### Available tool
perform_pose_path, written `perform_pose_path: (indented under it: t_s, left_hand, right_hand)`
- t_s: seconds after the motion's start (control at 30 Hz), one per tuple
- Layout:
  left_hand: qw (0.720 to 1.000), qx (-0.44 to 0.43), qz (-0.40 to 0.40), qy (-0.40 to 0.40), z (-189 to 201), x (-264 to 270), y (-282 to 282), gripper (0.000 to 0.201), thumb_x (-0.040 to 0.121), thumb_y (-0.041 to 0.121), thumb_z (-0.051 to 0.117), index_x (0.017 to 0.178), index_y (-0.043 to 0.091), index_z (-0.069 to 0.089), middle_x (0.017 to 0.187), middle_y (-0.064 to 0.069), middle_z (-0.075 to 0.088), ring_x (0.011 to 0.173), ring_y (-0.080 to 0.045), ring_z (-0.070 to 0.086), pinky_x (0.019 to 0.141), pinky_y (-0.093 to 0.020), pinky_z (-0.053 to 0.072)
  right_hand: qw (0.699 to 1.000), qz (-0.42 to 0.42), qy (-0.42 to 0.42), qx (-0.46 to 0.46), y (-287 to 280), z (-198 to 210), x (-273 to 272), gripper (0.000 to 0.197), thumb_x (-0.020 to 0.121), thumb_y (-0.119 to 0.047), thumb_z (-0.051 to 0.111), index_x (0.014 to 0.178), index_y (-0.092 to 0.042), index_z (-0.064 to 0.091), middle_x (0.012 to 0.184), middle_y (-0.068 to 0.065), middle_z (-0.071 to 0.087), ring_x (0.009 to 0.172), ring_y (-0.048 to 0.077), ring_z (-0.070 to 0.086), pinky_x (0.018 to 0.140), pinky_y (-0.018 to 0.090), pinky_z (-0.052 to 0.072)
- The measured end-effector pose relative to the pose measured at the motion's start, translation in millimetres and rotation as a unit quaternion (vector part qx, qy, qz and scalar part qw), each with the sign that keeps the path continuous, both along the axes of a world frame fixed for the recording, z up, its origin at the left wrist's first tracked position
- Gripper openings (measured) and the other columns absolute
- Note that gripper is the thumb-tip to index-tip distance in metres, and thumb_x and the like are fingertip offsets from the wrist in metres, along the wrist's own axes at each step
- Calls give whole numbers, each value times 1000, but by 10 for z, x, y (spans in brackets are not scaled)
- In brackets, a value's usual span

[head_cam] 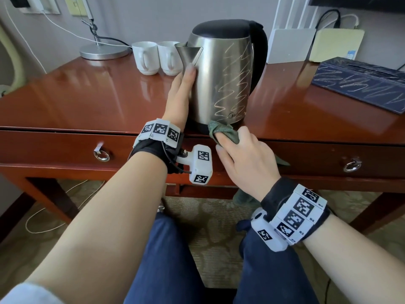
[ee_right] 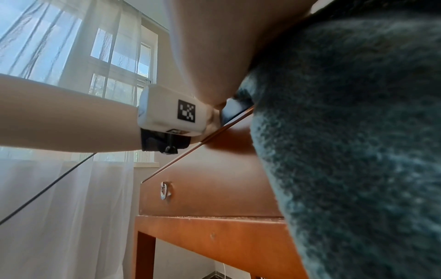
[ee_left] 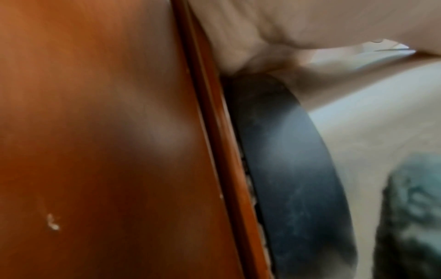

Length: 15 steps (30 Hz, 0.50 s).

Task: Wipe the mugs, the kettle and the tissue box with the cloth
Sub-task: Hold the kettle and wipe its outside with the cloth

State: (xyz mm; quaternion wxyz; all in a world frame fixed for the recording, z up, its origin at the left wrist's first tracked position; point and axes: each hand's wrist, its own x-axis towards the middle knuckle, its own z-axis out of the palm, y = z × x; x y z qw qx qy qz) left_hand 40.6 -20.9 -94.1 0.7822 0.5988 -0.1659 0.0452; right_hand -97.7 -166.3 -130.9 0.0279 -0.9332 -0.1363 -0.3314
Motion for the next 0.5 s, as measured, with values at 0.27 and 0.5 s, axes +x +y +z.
perform_pose_path:
  t_s: [0.27,0.5]
  left_hand:
    - [1000,10,-18,16,-29,106,11,99,65,88,61,142,26,50,142,2,55,131,-15,52,114,-43,34]
    - [999,16,-35,22,-67,191,14,96,68,87,59,143,28,48,142,4,55,132,-16,51,114,-44,33]
  right_hand:
    - [999,-29,-19,-25,-25,155,119,39,89,-19,42,124,-19,59,82,12,42,59,28,42,48,28,26]
    - [999,-23,7,-46,-69,-43,53,41,79,-6,64,119,-17,64,78,12,43,54,27,43,46,25,23]
